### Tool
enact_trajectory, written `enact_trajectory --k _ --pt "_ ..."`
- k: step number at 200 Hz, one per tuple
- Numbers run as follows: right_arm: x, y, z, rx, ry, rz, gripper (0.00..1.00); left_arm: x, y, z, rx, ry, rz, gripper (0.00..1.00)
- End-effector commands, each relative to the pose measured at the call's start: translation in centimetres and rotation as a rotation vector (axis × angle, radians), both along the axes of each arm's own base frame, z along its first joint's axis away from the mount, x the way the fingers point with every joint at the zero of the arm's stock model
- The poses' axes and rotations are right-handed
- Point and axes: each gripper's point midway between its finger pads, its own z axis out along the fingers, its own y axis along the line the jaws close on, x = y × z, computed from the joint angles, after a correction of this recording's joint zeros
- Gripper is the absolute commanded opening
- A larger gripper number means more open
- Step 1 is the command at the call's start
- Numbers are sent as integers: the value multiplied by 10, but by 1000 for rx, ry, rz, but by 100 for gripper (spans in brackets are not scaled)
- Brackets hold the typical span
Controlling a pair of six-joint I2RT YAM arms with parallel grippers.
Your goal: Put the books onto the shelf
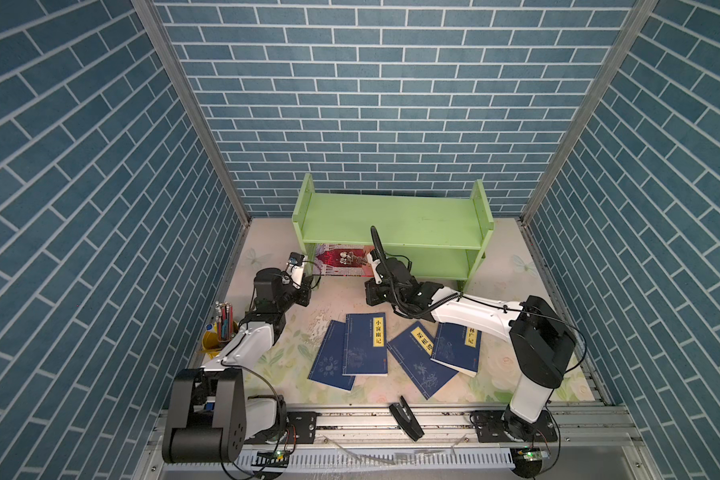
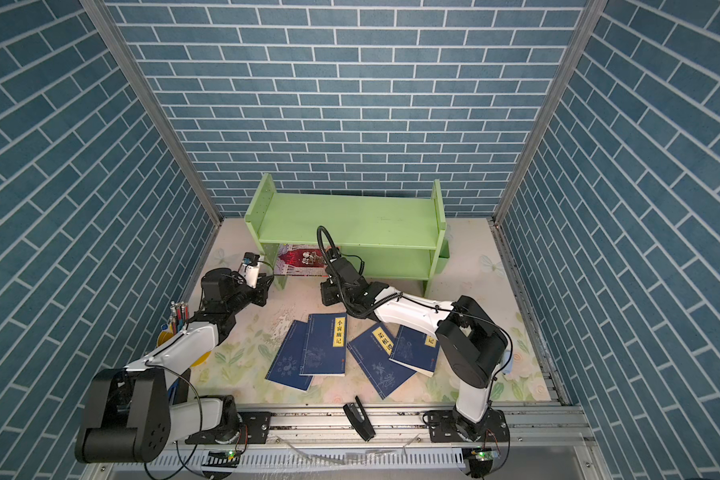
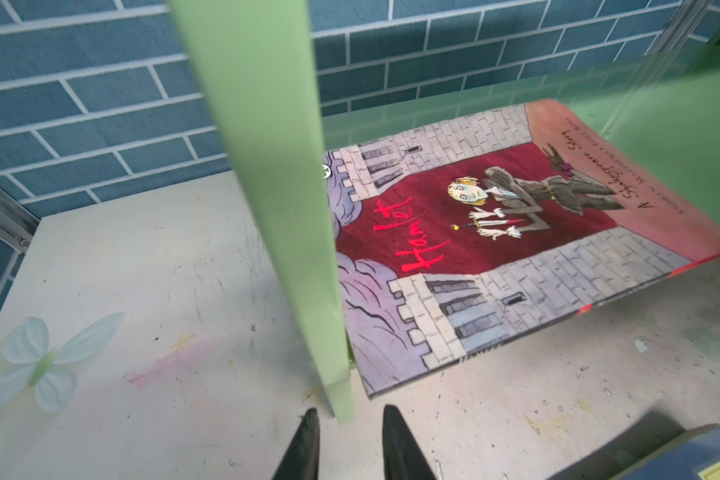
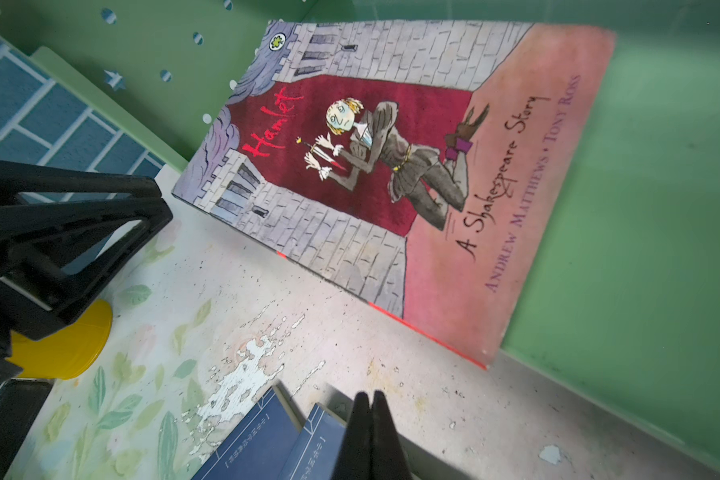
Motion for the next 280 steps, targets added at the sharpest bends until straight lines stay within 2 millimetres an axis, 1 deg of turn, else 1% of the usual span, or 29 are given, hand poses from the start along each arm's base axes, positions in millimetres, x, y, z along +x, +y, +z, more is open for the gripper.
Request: enact_trajectory --k 1,63,130,199,241,280 --pt "-2 0 10 -8 -38 21 0 1 0 1 -1 -6 -10 29" --pt "-3 -2 10 -12 -38 17 0 9 1 -6 -15 12 7 29" --pt "-1 -1 11 -15 -41 17 0 10 2 3 -21 -9 13 29" --pt "-2 -2 10 -23 -40 15 0 14 2 3 -26 -8 20 29" --pt "-1 -2 10 -25 -41 15 0 16 3 -4 -28 11 26 29" --pt "1 -4 10 -36 -48 1 0 17 4 -3 -23 5 27 30"
